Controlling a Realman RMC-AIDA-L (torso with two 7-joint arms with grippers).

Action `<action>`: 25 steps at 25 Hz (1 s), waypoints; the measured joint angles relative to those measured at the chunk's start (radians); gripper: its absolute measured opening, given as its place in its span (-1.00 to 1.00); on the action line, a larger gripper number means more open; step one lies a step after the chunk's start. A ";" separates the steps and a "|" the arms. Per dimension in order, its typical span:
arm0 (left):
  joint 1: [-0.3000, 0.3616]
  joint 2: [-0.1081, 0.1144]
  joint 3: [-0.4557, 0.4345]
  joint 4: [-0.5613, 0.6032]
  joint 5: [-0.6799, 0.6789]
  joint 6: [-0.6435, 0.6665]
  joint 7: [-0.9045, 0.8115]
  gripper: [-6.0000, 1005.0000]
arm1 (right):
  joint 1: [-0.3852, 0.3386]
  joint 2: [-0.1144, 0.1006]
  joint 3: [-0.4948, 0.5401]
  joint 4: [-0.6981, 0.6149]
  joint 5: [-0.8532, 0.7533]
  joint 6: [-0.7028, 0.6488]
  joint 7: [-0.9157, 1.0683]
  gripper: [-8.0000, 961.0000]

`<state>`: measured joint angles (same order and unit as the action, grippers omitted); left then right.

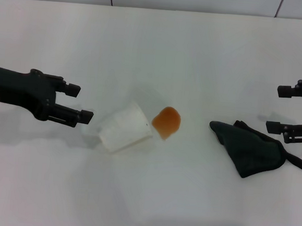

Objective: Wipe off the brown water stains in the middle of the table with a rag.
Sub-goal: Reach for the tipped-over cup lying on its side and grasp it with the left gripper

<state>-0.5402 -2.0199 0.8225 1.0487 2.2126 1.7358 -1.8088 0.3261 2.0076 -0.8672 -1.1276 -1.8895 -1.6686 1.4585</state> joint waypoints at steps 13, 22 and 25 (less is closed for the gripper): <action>-0.104 -0.057 0.036 -0.028 0.171 -0.062 -0.069 0.73 | 0.013 0.000 -0.014 0.000 0.007 0.001 0.000 0.81; -0.126 -0.057 0.085 -0.081 0.181 -0.107 -0.075 0.73 | 0.019 0.002 -0.023 0.000 0.007 0.001 0.003 0.81; -0.118 -0.057 0.126 -0.083 0.182 -0.139 -0.082 0.73 | 0.020 0.002 -0.024 0.000 0.007 0.001 0.004 0.81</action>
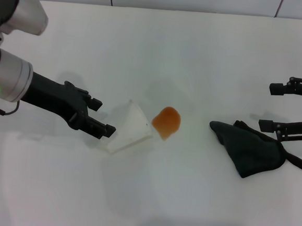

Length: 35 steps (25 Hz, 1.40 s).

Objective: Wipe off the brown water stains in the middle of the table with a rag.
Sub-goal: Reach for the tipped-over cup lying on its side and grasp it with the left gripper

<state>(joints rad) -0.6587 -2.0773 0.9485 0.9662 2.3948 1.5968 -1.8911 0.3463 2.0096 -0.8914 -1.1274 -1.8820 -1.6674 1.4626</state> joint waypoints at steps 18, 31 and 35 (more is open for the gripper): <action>0.000 -0.005 0.138 -0.079 -0.052 -0.167 0.016 0.72 | 0.028 0.001 -0.002 0.014 -0.002 0.006 0.004 0.81; -0.009 -0.006 0.253 -0.095 -0.078 -0.255 0.031 0.72 | 0.038 0.001 -0.038 0.020 -0.001 0.049 0.007 0.81; -0.010 -0.006 0.255 -0.095 -0.081 -0.267 0.043 0.72 | 0.042 0.001 -0.040 0.024 0.000 0.049 0.012 0.81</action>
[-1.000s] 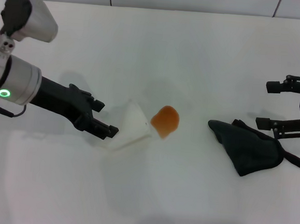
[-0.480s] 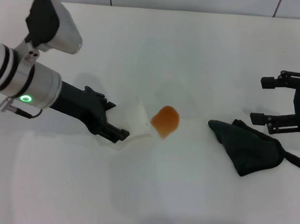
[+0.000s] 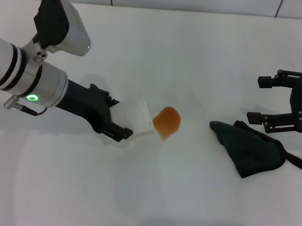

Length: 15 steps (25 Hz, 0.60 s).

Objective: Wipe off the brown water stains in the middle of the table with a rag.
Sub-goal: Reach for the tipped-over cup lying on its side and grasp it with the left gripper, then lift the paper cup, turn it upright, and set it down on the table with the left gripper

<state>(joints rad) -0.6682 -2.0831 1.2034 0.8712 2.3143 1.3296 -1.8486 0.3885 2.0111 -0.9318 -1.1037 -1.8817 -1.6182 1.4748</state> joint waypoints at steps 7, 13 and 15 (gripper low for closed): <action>-0.001 0.001 0.026 -0.004 -0.013 -0.011 0.013 0.71 | 0.001 0.000 -0.001 0.001 0.001 0.000 0.001 0.81; 0.000 0.001 0.033 0.002 -0.018 -0.013 0.018 0.52 | 0.001 0.000 -0.001 0.001 0.001 0.001 0.002 0.81; -0.001 0.001 0.031 0.009 -0.021 -0.014 0.018 0.45 | 0.001 0.000 -0.001 0.001 0.001 0.002 0.002 0.81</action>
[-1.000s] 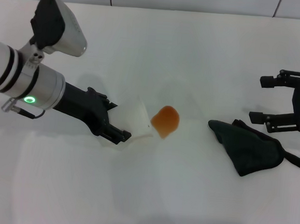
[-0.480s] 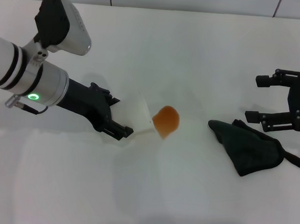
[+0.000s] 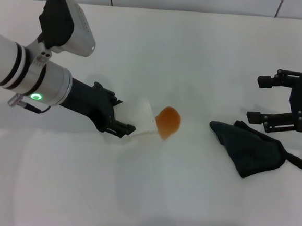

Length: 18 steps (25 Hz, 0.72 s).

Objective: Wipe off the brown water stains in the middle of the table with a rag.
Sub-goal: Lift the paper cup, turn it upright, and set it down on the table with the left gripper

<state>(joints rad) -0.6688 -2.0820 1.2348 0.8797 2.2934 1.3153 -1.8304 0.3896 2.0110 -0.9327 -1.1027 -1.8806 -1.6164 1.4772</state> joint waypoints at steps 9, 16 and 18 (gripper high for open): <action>0.138 0.004 -0.024 0.193 -0.170 -0.012 0.052 0.28 | 0.003 0.000 0.000 -0.001 0.000 0.002 0.000 0.81; 0.173 0.005 -0.124 0.000 -0.409 -0.091 0.337 0.21 | 0.020 0.000 -0.013 0.001 0.000 0.002 -0.004 0.81; 0.168 0.005 -0.147 -0.062 -0.465 -0.106 0.427 0.18 | 0.027 0.000 -0.018 0.003 0.000 0.002 -0.005 0.81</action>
<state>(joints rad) -0.5012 -2.0772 1.0880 0.8175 1.8284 1.2095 -1.4032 0.4164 2.0110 -0.9505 -1.0997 -1.8810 -1.6147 1.4718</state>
